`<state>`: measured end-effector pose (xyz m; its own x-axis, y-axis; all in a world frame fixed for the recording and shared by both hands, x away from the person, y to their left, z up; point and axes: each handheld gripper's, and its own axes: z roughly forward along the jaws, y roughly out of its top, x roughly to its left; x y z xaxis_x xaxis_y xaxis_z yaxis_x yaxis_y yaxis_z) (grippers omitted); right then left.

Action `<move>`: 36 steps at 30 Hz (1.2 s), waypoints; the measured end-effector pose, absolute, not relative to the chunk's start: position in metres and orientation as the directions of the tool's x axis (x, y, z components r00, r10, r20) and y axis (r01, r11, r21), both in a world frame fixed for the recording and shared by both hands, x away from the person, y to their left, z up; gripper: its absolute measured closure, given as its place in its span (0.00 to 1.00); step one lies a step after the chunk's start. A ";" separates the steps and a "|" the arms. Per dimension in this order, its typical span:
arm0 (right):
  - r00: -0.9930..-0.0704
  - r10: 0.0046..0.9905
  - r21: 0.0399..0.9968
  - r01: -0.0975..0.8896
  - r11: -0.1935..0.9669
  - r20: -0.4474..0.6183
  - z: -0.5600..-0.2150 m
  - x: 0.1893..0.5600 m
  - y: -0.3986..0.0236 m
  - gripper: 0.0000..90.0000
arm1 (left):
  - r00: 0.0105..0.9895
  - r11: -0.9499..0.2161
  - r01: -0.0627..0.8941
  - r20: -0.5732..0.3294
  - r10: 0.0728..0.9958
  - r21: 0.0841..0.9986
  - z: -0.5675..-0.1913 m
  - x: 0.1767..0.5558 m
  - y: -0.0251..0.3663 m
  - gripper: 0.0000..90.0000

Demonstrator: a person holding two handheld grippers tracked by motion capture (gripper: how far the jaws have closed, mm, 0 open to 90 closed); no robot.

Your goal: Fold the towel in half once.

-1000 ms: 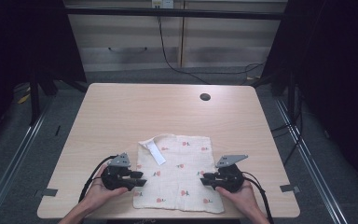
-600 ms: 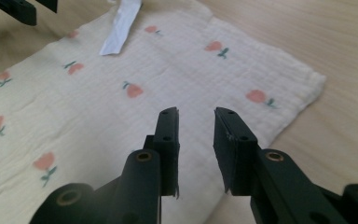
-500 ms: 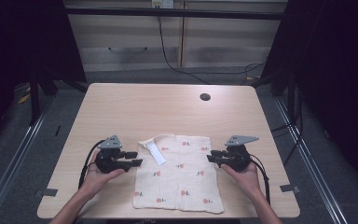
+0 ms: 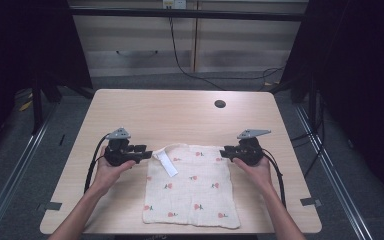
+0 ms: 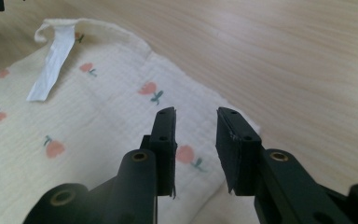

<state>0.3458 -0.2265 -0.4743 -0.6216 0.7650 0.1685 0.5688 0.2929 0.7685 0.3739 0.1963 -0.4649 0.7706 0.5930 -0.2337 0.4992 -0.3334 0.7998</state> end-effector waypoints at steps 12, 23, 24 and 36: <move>-0.589 0.788 0.747 0.602 0.280 0.179 -0.481 0.381 -0.227 0.76 | 0.755 -0.312 0.518 -0.255 0.604 0.796 -0.471 0.396 0.187 0.61; -0.576 0.795 0.702 0.646 0.298 0.192 -0.497 0.405 -0.225 0.76 | 0.756 -0.334 0.536 -0.264 0.599 0.776 -0.481 0.403 0.185 0.57; -0.580 0.792 0.701 0.645 0.304 0.190 -0.498 0.404 -0.224 0.76 | 0.762 -0.341 0.533 -0.264 0.591 0.774 -0.482 0.403 0.185 0.56; -0.581 0.793 0.683 0.655 0.322 0.183 -0.504 0.390 -0.228 0.76 | 0.796 -0.414 0.495 -0.207 0.569 0.764 -0.481 0.396 0.166 0.49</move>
<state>0.3904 -0.2283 -0.5035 -0.5808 0.7932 0.1831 0.6554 0.3221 0.6832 0.3962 0.1660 -0.4811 0.7955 0.5694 -0.2071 0.4952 -0.4140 0.7638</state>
